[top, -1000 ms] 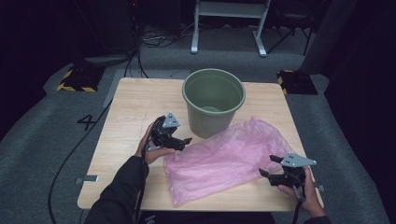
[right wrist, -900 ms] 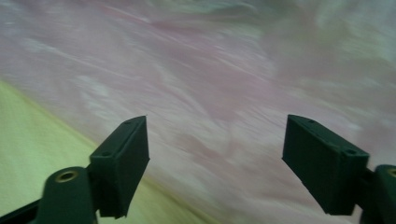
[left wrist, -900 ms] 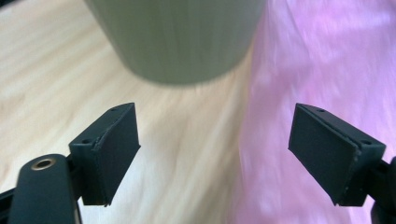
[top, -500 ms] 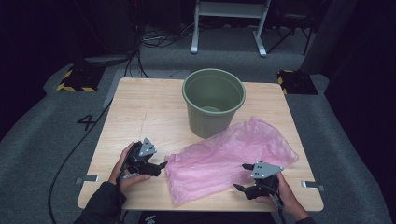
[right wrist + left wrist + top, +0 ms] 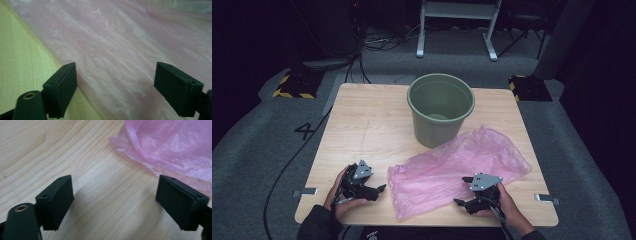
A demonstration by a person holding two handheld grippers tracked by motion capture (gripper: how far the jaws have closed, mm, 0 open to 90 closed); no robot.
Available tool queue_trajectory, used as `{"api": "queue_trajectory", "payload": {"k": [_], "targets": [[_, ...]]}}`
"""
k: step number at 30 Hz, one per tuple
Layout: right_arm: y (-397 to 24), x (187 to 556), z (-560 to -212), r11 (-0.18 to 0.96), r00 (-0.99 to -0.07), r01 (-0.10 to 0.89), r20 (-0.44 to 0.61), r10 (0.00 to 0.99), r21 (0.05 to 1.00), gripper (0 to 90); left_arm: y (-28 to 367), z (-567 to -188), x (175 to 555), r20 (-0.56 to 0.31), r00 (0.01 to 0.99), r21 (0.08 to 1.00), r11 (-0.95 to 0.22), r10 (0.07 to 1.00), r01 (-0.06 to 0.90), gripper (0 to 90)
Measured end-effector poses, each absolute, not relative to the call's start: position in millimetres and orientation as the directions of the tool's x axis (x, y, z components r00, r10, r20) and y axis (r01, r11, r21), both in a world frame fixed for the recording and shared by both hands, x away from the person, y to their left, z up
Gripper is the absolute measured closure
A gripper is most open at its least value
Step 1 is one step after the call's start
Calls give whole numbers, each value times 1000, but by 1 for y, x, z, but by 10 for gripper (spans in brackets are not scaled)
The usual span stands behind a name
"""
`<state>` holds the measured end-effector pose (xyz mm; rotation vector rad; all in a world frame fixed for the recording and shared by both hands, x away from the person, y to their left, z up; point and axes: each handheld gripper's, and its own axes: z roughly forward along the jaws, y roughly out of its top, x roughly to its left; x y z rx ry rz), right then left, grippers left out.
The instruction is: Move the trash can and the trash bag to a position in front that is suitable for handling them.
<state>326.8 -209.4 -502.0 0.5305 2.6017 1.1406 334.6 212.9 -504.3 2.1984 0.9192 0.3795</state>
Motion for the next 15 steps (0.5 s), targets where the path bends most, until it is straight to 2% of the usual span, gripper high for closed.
{"api": "queue_trajectory", "payload": {"k": [5, 9, 10, 11, 14, 15], "targets": [[-208, 334, -503, 627, -897, 243, -75, 436, 740, 137, 214, -505, 337, -5, 694, 706, -489, 720, 512, 104], [-209, 340, -503, 619, -890, 265, -60, 452, 739, 169, 213, -505, 337, -4, 692, 707, -488, 722, 513, 102], [-210, 343, -502, 609, -890, 278, -39, 454, 743, 263, 213, -504, 338, -3, 692, 707, -488, 722, 512, 102], [-210, 343, -502, 609, -890, 278, -39, 454, 743, 263, 213, -504, 338, -3, 693, 705, -490, 721, 513, 102], [-213, 347, -501, 597, -885, 283, -35, 463, 750, 406, 213, -504, 338, -3, 693, 705, -490, 721, 513, 102], [-213, 348, -501, 595, -883, 286, -35, 469, 751, 481, 213, -504, 338, -3, 693, 705, -490, 721, 513, 102]]}}
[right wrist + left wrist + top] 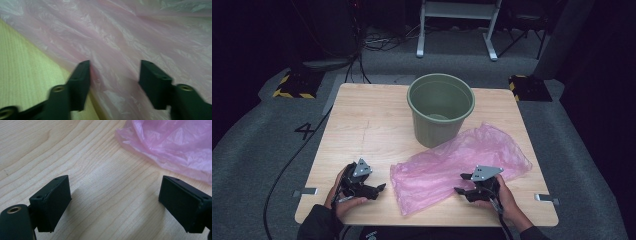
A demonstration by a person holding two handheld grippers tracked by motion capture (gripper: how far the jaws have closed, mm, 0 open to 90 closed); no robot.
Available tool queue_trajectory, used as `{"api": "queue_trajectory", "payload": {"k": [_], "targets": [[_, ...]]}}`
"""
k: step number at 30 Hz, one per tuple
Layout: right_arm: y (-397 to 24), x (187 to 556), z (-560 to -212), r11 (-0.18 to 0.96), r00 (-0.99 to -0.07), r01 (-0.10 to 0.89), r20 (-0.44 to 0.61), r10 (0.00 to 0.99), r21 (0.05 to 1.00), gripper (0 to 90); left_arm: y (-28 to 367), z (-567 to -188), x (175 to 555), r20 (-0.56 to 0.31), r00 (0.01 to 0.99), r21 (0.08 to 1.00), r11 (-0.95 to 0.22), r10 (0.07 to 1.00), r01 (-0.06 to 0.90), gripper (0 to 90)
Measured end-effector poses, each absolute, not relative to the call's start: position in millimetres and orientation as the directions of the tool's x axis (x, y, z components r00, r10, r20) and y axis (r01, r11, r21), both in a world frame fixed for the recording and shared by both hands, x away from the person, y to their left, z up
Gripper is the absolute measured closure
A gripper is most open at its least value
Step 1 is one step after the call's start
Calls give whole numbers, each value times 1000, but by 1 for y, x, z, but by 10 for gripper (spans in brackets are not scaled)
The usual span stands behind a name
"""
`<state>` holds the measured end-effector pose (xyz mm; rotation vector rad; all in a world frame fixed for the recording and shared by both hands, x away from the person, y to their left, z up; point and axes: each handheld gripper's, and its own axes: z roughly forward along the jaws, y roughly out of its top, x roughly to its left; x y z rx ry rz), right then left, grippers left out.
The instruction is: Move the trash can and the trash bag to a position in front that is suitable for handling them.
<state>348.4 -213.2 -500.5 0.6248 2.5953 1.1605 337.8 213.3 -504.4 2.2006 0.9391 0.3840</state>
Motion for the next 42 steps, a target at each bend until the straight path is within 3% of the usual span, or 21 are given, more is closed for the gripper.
{"api": "queue_trajectory", "payload": {"k": [3, 7, 17, 29, 42], "targets": [[-215, 354, -500, 585, -870, 289, -47, 491, 758, 631, 213, -505, 338, -7, 689, 706, -485, 724, 517, 102], [-215, 357, -501, 580, -863, 282, -63, 502, 764, 733, 211, -505, 339, -7, 688, 705, -484, 726, 518, 99], [-217, 364, -502, 583, -837, 266, -116, 534, 768, 862, 208, -505, 341, -7, 688, 707, -483, 725, 516, 96], [-234, 366, -490, 540, -802, 246, -144, 580, 805, 899, 205, -504, 339, -3, 670, 702, -476, 742, 529, 92], [-251, 367, -475, 484, -772, 216, -156, 617, 848, 900, 197, -505, 340, -12, 646, 692, -460, 763, 556, 27]]}}
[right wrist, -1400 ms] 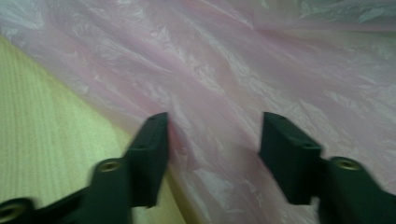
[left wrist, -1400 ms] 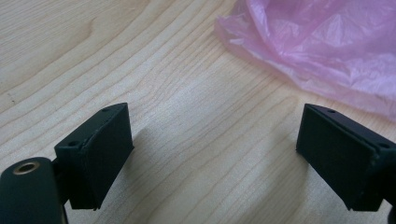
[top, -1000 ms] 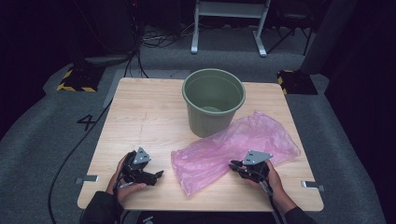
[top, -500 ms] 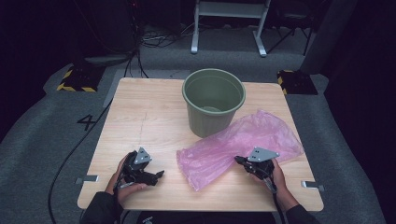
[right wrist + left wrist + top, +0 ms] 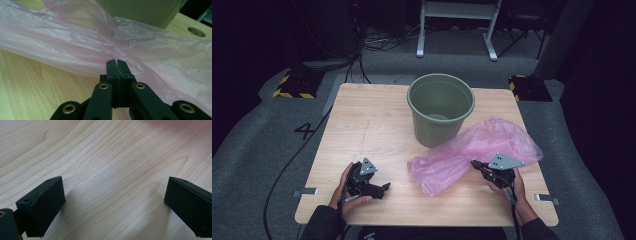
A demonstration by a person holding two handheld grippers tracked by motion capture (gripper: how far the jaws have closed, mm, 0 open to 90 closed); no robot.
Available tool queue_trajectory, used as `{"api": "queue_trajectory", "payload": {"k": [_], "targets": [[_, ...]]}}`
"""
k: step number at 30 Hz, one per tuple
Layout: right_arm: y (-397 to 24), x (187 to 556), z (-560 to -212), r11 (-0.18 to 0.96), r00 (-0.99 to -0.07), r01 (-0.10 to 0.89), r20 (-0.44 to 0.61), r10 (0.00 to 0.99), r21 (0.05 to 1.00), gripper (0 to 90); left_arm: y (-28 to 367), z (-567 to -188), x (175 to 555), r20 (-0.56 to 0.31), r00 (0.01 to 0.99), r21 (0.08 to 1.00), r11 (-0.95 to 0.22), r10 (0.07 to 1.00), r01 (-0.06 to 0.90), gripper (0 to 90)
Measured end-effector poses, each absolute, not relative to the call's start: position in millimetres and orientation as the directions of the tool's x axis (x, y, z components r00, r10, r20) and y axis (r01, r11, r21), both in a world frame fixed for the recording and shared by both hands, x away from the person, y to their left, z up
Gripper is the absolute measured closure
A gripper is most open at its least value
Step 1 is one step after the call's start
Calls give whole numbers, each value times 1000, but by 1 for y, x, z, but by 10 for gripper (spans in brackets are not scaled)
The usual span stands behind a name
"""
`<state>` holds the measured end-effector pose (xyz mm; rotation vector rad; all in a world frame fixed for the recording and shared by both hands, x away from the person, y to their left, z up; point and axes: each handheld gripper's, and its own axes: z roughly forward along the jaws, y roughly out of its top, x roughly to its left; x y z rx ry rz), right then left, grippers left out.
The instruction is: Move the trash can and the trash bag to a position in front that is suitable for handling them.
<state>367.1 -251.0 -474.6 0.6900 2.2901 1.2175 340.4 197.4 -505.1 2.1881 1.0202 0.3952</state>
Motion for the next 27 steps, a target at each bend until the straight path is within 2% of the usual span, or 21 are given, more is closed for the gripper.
{"api": "queue_trajectory", "payload": {"k": [27], "targets": [[-260, 356, -452, 437, -723, 133, -214, 657, 890, 900, 203, -505, 351, -8, 672, 689, -483, 741, 540, 11]]}}
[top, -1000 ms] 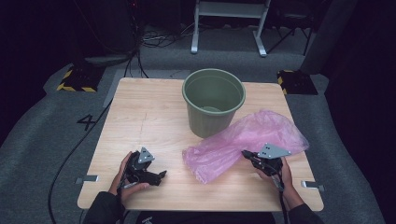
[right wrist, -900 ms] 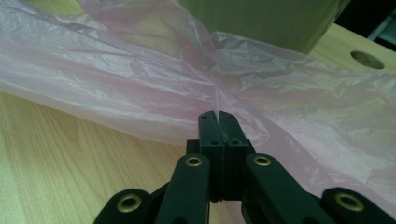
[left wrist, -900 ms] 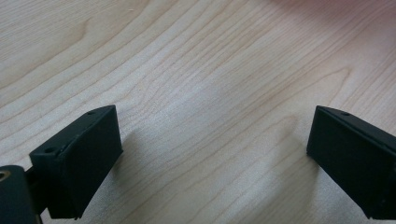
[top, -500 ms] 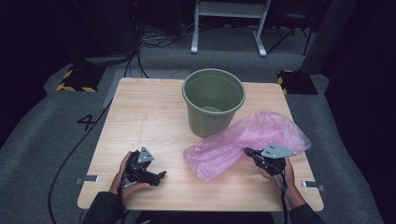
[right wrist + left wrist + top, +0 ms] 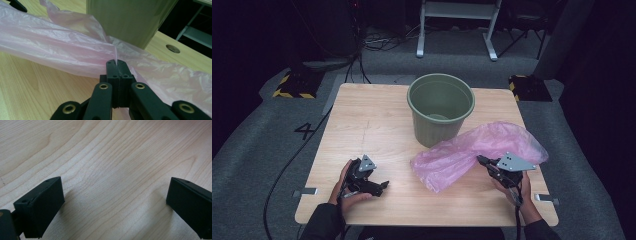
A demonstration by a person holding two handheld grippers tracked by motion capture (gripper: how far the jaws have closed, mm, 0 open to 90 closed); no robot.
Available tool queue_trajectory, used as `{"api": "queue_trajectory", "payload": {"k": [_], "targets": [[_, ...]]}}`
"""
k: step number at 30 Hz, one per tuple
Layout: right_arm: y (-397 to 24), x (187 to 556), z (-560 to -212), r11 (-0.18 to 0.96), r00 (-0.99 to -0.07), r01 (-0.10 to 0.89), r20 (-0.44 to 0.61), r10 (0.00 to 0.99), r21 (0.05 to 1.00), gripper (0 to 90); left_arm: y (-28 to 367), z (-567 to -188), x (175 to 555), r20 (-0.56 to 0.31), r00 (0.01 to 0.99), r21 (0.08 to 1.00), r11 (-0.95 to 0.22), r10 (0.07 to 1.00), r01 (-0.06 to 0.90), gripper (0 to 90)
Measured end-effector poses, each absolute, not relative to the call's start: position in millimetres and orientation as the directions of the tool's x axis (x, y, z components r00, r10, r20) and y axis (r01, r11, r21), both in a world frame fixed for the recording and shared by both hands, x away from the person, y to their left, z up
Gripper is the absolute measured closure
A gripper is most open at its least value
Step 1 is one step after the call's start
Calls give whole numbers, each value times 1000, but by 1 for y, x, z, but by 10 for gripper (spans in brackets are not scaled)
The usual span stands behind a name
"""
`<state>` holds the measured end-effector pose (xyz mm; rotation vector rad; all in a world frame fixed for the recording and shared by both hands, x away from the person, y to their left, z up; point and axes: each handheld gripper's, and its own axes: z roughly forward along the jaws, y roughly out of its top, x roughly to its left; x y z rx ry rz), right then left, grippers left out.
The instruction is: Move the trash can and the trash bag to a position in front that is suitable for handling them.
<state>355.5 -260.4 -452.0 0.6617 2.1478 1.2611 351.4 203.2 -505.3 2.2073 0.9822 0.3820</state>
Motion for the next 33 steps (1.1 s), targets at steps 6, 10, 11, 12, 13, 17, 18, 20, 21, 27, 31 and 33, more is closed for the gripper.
{"api": "queue_trajectory", "payload": {"k": [6, 10, 11, 12, 13, 17, 18, 20, 21, 27, 31, 33], "targets": [[-264, 353, -443, 421, -708, 106, -228, 668, 901, 900, 203, -505, 351, -9, 672, 690, -482, 741, 540, 12], [-265, 353, -439, 413, -705, 98, -230, 670, 905, 900, 203, -505, 351, -9, 672, 690, -482, 741, 540, 12], [-265, 352, -438, 410, -705, 94, -230, 671, 907, 900, 203, -505, 351, -9, 672, 690, -482, 741, 540, 12], [-265, 352, -436, 409, -700, 86, -237, 674, 909, 900, 203, -505, 351, -9, 672, 689, -482, 741, 541, 12], [-265, 352, -436, 409, -700, 86, -237, 674, 909, 900, 203, -505, 351, -9, 672, 689, -482, 741, 541, 12], [-268, 350, -428, 393, -690, 69, -240, 683, 917, 900, 203, -505, 351, -9, 672, 689, -482, 741, 541, 12], [-268, 350, -427, 388, -688, 65, -241, 685, 919, 900, 203, -505, 351, -10, 672, 690, -481, 741, 541, 12], [-268, 350, -425, 385, -688, 60, -241, 685, 921, 900, 203, -505, 351, -8, 672, 689, -482, 741, 541, 12], [-268, 349, -424, 383, -689, 58, -241, 684, 922, 900, 203, -505, 351, -9, 672, 689, -482, 741, 541, 12], [-266, 347, -420, 389, -682, 38, -261, 683, 920, 900, 203, -505, 351, -9, 671, 690, -482, 741, 541, 12], [-268, 347, -414, 374, -673, 23, -262, 692, 927, 900, 203, -505, 351, -8, 671, 689, -482, 741, 541, 12], [-270, 346, -411, 365, -665, 14, -264, 699, 931, 900, 203, -505, 351, -9, 672, 689, -482, 741, 541, 12]]}}
